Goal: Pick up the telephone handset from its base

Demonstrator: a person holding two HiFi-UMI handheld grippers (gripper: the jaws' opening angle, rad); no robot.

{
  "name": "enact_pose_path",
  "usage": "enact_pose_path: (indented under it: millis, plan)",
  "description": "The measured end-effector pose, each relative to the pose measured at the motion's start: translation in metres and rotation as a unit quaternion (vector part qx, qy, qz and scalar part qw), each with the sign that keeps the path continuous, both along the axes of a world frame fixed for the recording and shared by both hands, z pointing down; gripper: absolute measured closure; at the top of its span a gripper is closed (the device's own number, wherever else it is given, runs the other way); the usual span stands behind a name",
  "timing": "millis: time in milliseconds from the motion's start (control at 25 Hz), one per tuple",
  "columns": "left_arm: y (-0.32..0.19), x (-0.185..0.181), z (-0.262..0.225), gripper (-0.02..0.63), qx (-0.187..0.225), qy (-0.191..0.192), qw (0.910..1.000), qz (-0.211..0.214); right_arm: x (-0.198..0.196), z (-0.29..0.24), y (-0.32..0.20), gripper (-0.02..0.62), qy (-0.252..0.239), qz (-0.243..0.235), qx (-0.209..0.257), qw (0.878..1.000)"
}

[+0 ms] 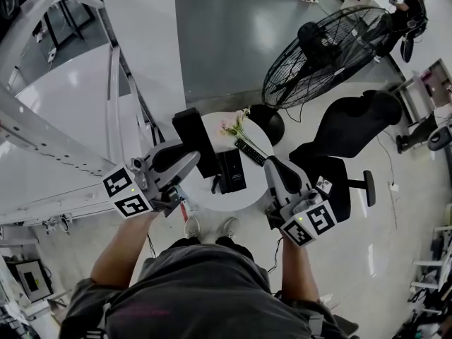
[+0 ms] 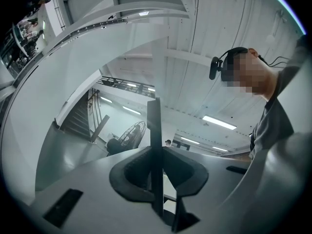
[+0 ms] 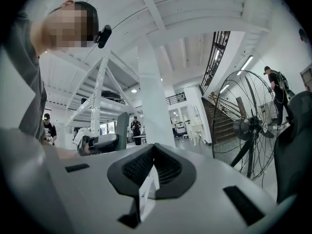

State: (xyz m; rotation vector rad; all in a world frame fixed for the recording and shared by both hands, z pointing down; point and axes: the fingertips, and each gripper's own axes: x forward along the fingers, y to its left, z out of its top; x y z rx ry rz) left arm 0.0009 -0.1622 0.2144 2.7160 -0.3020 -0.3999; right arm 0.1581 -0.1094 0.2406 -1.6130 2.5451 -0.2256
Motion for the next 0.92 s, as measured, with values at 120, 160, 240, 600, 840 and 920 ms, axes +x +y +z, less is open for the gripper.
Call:
enact_pose_path:
  millis: [120, 160, 240, 600, 840, 920]
  plan:
    - [0.000, 0.001, 0.001, 0.529, -0.002, -0.002, 1.0000, 0.000, 0.003, 0.000, 0.000, 0.578, -0.003, 0.003, -0.001, 1.000]
    - [0.001, 0.002, 0.003, 0.528, -0.003, -0.002, 1.0000, 0.000, 0.005, 0.001, 0.001, 0.578, -0.004, 0.004, -0.002, 1.000]
    - [0.002, 0.004, 0.005, 0.529, -0.004, -0.002, 1.0000, -0.001, 0.008, 0.003, 0.001, 0.578, -0.005, 0.004, -0.004, 1.000]
    - [0.002, 0.007, 0.010, 0.529, -0.010, -0.004, 0.9999, -0.003, 0.010, 0.008, 0.001, 0.578, -0.007, 0.001, -0.012, 1.000]
    - [0.003, 0.010, 0.014, 0.528, -0.012, -0.004, 0.9999, -0.002, 0.011, 0.012, 0.000, 0.578, -0.008, -0.001, -0.013, 1.000]
    - [0.003, 0.012, 0.016, 0.528, -0.013, -0.004, 0.9999, 0.000, 0.012, 0.014, -0.001, 0.578, -0.009, -0.002, -0.014, 1.000]
